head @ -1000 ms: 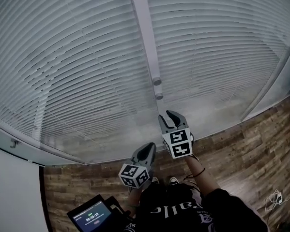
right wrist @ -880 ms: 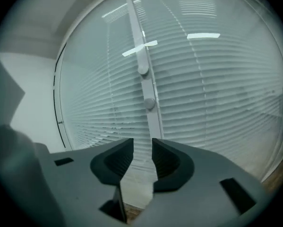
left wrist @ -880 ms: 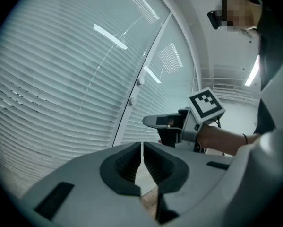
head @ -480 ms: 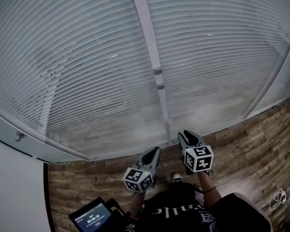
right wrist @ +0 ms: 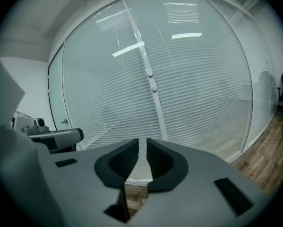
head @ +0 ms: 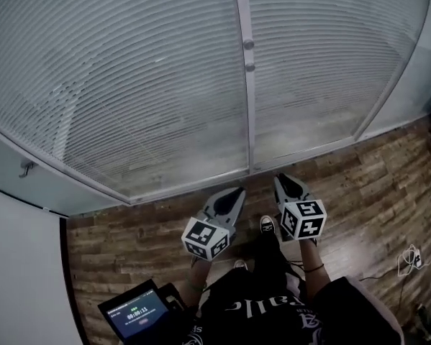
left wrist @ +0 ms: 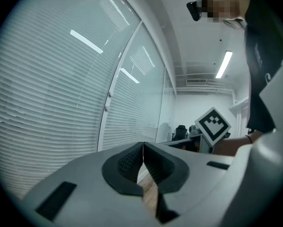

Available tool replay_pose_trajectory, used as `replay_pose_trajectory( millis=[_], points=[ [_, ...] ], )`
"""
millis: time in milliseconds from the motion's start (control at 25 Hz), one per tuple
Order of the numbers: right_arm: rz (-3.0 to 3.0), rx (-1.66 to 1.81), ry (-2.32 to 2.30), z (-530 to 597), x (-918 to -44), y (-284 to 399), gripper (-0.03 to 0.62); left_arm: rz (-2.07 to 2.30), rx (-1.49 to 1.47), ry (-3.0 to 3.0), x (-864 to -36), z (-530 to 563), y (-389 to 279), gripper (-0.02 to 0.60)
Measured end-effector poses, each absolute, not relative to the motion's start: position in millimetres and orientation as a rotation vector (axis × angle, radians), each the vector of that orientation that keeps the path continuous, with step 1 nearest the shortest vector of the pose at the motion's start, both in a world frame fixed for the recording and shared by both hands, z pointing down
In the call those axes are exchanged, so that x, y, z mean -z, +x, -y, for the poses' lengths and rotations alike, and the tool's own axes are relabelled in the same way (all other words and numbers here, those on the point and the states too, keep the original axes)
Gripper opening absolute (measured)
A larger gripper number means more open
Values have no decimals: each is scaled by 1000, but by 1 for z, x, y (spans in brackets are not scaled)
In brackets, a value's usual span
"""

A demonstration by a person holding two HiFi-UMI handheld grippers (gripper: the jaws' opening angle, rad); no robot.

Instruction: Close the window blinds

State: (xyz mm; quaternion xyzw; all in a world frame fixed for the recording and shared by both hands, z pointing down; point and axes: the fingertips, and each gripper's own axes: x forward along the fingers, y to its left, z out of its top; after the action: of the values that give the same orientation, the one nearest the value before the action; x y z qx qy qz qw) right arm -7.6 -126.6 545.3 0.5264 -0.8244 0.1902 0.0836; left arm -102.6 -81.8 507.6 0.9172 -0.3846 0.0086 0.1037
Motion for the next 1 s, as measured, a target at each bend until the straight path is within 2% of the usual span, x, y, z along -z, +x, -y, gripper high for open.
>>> replay_pose_trajectory(
  millis=[240,560,1000],
  points=[
    [2472,-614,1622,29,-539,-17,63,1126,-57,2733,-513,0,-113,5],
    [2503,-651,1608,-72,-544,1,63,1127,-27,2728,-516,-91,-87,5],
    [2537,-634,1478,-260,-551,80,48,1168,34,2624,-528,-280,10,5]
  ],
)
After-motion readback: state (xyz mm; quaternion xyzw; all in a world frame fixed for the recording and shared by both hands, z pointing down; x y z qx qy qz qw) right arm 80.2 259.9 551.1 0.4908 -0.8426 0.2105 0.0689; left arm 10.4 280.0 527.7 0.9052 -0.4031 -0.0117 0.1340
